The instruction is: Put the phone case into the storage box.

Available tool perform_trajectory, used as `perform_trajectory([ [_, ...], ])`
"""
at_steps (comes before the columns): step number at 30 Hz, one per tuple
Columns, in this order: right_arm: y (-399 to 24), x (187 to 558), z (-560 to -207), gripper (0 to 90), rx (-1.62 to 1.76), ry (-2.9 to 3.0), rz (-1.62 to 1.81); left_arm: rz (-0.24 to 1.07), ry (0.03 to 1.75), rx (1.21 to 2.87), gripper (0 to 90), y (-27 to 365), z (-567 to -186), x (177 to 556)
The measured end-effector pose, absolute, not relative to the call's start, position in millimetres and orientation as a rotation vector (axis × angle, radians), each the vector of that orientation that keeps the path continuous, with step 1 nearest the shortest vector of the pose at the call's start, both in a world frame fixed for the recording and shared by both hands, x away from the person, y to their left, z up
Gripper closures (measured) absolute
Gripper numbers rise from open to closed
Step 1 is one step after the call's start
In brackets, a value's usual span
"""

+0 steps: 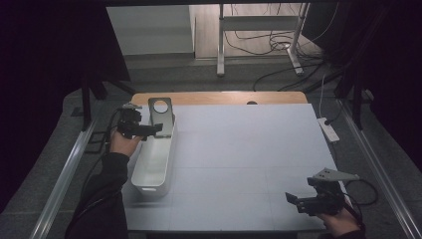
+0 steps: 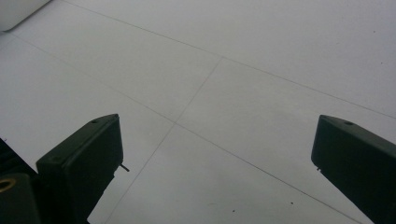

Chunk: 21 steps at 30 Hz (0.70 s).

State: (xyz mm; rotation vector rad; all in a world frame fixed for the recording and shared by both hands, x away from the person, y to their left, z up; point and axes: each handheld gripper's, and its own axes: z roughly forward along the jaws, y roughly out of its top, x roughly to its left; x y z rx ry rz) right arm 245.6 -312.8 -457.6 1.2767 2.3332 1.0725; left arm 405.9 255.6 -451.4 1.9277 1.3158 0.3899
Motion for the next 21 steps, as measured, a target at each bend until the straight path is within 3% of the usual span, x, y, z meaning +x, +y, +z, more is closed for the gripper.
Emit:
perform_trajectory([
  [21,-312,246,-458,2.4,1.277,2.335,1.072,0.399,1.26,1.941,1.2,252,-447,389],
])
